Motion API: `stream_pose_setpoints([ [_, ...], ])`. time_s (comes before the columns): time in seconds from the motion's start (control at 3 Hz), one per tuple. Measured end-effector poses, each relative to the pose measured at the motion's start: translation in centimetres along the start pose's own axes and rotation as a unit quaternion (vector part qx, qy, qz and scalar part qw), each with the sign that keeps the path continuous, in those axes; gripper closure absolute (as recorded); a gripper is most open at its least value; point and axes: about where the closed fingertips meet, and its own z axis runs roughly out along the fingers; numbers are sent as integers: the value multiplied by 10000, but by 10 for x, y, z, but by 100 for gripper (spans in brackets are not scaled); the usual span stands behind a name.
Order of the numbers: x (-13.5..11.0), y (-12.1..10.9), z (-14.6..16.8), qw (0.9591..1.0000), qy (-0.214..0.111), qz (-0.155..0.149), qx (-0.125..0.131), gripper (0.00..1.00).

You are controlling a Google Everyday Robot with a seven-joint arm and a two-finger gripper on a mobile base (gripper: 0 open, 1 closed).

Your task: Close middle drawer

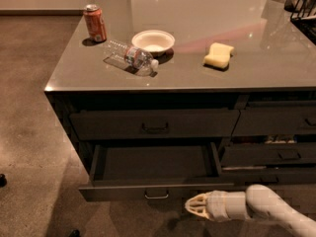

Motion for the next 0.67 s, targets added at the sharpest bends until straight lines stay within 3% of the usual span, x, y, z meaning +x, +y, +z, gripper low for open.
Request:
stream_pose_setpoints([
  [0.33,21,-6,45,9978,-172,-69,-638,100],
  [0.67,34,-16,83,9942,-382,-106,-1004,100],
])
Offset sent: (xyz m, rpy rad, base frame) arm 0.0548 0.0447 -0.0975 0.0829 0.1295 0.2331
